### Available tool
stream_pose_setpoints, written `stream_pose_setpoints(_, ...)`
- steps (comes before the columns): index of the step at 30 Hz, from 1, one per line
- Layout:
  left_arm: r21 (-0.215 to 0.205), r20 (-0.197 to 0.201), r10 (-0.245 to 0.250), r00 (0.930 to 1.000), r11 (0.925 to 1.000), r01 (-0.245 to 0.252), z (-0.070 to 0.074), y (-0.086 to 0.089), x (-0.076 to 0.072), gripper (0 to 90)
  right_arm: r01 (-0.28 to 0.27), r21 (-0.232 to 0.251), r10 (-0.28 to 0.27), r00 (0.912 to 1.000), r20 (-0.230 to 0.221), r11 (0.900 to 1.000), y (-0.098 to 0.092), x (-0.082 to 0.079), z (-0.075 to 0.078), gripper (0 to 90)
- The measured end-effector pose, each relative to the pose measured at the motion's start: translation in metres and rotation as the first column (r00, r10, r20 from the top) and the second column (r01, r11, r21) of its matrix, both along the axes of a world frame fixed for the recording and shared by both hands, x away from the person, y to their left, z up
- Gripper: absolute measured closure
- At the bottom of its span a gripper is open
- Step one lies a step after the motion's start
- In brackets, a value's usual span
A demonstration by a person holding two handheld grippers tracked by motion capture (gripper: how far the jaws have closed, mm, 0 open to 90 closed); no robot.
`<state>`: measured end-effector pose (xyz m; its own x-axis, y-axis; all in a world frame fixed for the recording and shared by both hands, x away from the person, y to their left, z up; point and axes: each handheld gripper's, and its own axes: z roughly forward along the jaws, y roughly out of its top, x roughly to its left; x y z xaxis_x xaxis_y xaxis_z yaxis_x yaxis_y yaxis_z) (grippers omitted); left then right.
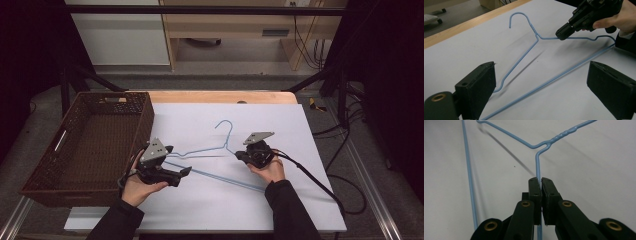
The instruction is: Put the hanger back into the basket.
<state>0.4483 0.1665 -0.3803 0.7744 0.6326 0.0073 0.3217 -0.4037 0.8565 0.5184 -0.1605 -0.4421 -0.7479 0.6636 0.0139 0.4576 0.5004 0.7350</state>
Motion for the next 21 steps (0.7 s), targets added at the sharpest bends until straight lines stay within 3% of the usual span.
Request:
stream_pose_setpoints(12, 0.068, -0.014, -0.03, 0.9995, 0.9972, 0.031, -0.007, -0.031, 0.023, 11.0, -0.035, 0.032, 0.034, 0.9983, 0.048, 0.999, -0.004, -0.012, 0.017, 87.9)
stream_pose_setpoints(21, 0.169, -0.044, -0.046, 0.998, 0.9843, 0.052, -0.017, -0.051, 0.045, 17.2, -0.05, 0.04, 0.048, 0.997, 0.061, 0.998, -0.004, -0.016, 0.023, 87.8)
